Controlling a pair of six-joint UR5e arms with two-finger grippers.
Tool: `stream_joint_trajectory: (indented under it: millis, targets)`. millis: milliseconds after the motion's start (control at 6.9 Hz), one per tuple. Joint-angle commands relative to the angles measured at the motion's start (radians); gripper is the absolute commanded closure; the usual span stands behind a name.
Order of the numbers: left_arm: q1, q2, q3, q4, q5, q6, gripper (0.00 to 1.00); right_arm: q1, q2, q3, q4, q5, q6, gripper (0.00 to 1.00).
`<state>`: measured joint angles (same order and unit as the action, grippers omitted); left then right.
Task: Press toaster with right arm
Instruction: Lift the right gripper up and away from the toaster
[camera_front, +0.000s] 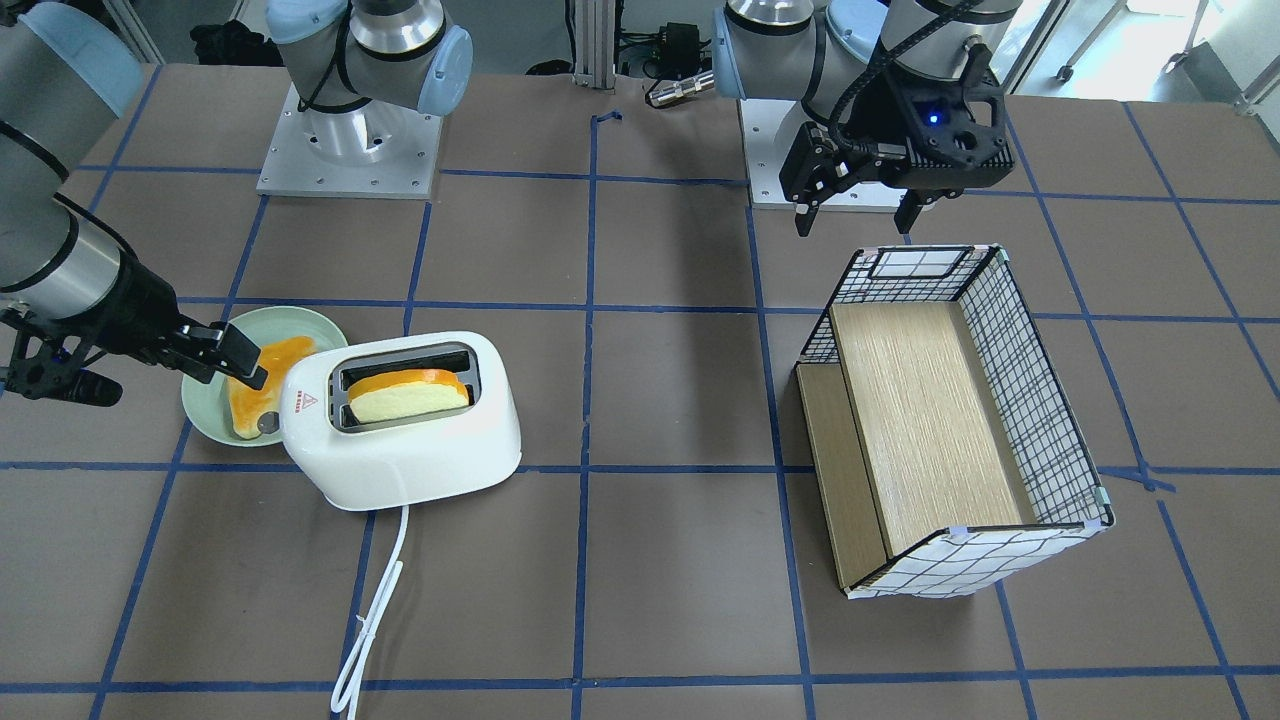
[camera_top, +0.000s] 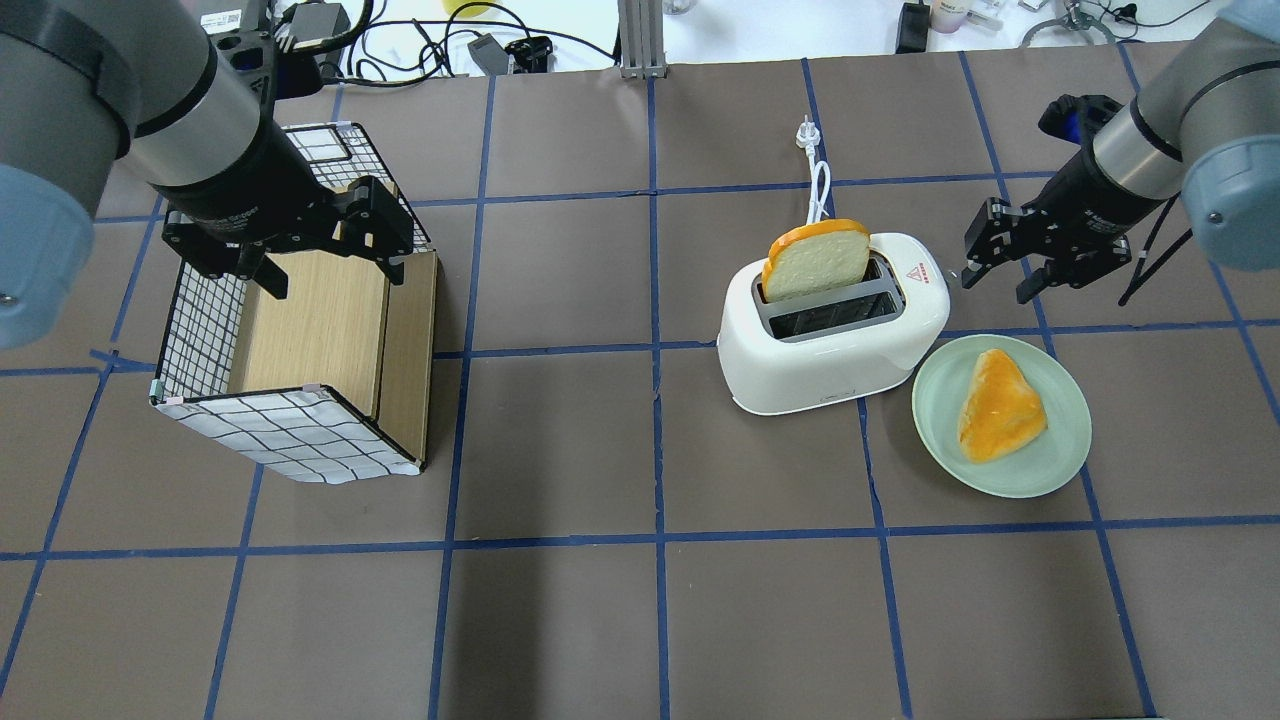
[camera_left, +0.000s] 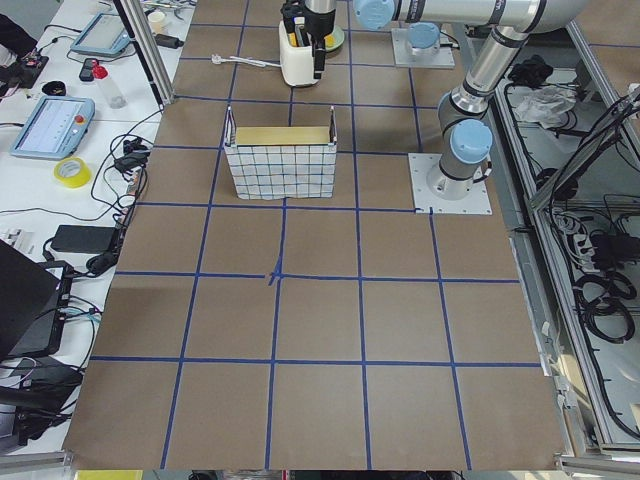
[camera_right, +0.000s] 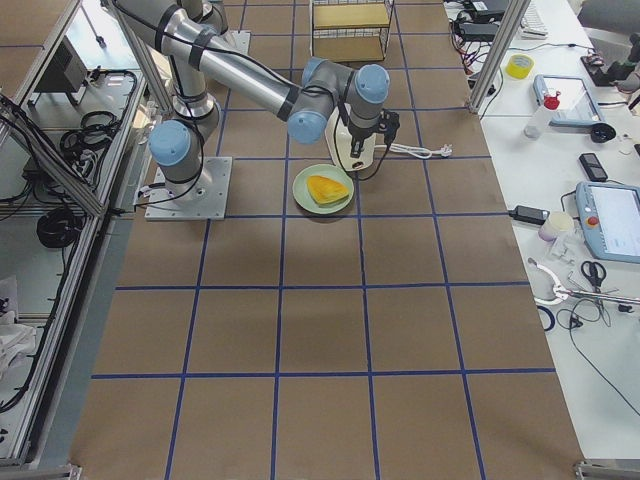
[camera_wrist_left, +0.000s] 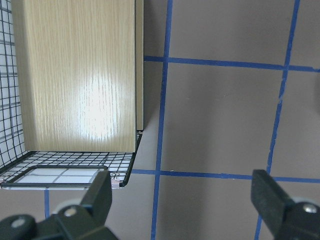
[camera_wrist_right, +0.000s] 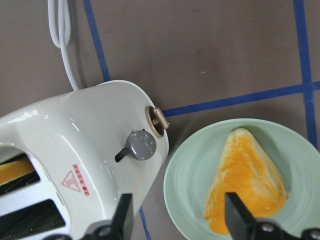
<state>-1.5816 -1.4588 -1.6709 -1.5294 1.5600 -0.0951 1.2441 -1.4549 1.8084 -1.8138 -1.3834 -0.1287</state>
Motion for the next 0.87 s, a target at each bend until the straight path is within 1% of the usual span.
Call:
stream_joint_trajectory:
  millis: [0,145,290,435,580,725]
  targets:
    - [0.0,0.0,0.0,0.0,0.0,0.0,0.0,0.006,-0.045,-0.058,0.069,-0.04,0.0,0.0]
    - [0.0,0.0,-0.001,0.0,-0.001,0.0,0.0,0.012,-0.07,-0.11,0.147,-0.074,0.001,0.0]
    - [0.0,0.0,-0.001,0.0,-0.001,0.0,0.0,0.032,-0.074,-0.156,0.18,-0.081,0.014,0.0]
    - [0.0,0.0,0.0,0.0,-0.001,0.0,0.0,0.087,-0.074,-0.17,0.176,-0.168,0.02,0.0]
    - [0.0,0.0,-0.001,0.0,-0.001,0.0,0.0,0.157,-0.074,-0.194,0.175,-0.183,0.049,0.0]
    - [0.0,0.0,0.0,0.0,0.0,0.0,0.0,0.228,-0.076,-0.22,0.189,-0.175,0.164,0.0]
